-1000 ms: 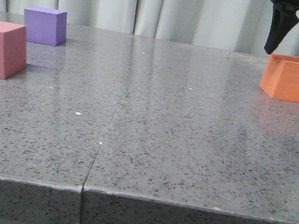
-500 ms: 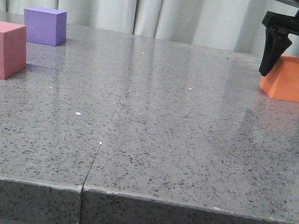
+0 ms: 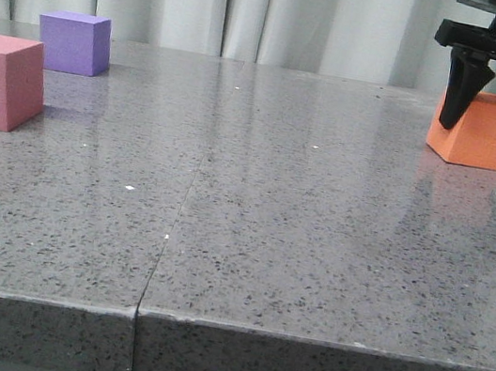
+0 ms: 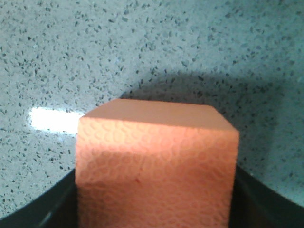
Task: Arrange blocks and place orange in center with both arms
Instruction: 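Lift the orange cube and carry it toward the table's middle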
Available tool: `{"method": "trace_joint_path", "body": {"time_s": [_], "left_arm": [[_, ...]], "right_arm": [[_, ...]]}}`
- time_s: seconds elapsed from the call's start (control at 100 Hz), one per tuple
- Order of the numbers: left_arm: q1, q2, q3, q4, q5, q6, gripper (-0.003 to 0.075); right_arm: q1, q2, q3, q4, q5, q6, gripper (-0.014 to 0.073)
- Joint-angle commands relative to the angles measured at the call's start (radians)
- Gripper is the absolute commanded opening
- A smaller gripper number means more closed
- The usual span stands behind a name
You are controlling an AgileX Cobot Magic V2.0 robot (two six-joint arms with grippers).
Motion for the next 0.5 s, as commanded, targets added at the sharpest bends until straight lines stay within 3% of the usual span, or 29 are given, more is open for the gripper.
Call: {"method": "trace_joint_path", "body": {"time_s": [0.0,0.28,0.49], "left_arm": [[0.000,-0.034,0.048,-0.002,-0.074,-0.009,-0.0020],[0.000,-0.034,0.048,-0.002,-0.074,-0.009,-0.0020],[0.000,-0.034,0.048,-0.002,-0.074,-0.009,-0.0020]], "right_arm": [[0.001,-0.060,-0.046,0.017,0.005,-0.011,0.0363],[0.008,-0.060,-0.171,0.107,0.061,-0.021,0.0363],[0.085,-0.061,-0.226,0.110,0.096,-0.097,0.0363]]}}
